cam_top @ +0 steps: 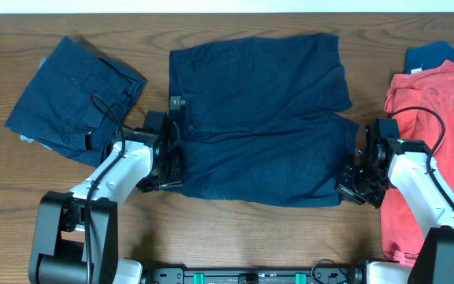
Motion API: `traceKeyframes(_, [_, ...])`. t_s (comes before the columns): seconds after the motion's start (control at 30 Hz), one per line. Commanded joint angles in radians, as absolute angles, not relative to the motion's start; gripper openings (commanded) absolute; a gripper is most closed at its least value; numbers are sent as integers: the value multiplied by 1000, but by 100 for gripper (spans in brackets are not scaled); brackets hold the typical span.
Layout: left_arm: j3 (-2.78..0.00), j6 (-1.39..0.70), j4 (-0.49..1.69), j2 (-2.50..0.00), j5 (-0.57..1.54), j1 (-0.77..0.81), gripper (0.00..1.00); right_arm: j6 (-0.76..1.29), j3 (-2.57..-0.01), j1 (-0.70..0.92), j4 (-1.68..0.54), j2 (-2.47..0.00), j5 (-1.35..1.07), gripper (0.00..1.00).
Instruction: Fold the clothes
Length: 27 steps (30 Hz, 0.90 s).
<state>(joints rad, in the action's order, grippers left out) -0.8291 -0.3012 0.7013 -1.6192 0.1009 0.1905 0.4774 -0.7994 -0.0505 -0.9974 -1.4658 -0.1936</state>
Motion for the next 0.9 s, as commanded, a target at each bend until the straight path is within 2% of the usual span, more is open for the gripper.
traceKeyframes(0.0, [-801, -313, 702, -1603, 96, 184, 53, 463, -811, -53, -993, -1469, -215, 1])
traceKeyframes(0.17, [-754, -313, 665, -1604, 96, 184, 39, 462, -811, -53, -990, -1469, -215, 1])
traceKeyframes(0.33, [-732, -313, 619, -1609, 64, 184, 7, 462, -811, -53, -990, -1469, -215, 1])
traceKeyframes(0.63, [-807, -312, 852, -1595, 62, 156, 6, 434, -828, -54, -991, -1451, -221, 1])
traceKeyframes(0.87, [-932, -311, 1056, -1510, 62, 116, 6, 364, -959, -54, -1061, -1352, -270, 1])
